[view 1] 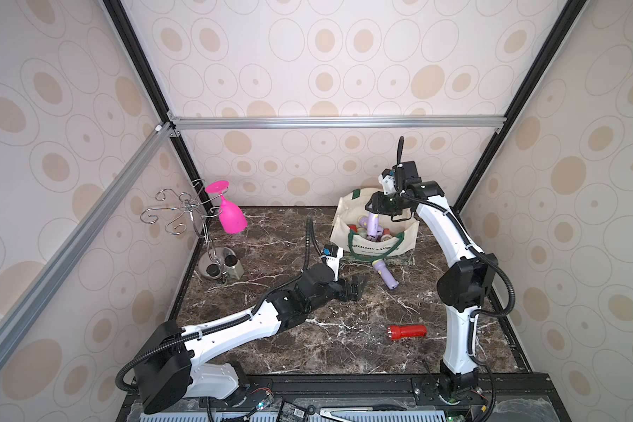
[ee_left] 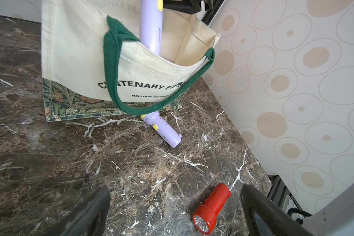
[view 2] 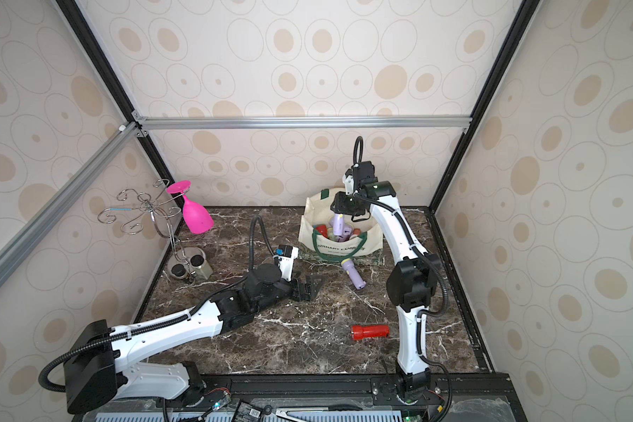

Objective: Put the flashlights into the tote bags
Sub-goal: Place the flashlight in the canvas bag.

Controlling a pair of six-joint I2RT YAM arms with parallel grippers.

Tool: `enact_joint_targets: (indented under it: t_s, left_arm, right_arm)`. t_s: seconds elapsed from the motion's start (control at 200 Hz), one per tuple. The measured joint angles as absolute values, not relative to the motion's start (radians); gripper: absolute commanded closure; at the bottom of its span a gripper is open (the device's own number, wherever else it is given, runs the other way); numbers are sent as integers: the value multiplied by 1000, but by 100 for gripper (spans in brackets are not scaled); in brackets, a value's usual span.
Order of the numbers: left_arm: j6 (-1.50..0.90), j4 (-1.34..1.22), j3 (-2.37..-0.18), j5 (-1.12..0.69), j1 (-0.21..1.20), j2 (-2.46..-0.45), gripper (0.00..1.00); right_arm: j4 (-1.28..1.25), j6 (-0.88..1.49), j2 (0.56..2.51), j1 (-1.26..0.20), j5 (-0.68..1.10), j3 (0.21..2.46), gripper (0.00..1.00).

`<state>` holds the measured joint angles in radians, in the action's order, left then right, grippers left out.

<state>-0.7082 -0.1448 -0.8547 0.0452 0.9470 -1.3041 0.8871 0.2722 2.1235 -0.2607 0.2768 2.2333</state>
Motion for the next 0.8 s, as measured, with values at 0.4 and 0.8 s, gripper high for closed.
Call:
enact_joint_targets:
  t_s: [0.4,0.8]
  left_arm:
    - [-718,-172,-855,35,947,-1341,0]
    - [-718,-176,-855,42,947,-1356,1]
  right_arm:
    - [911,230,2146,-261,240,2231,79]
    - [910,234,2146,-262,231,2231,38]
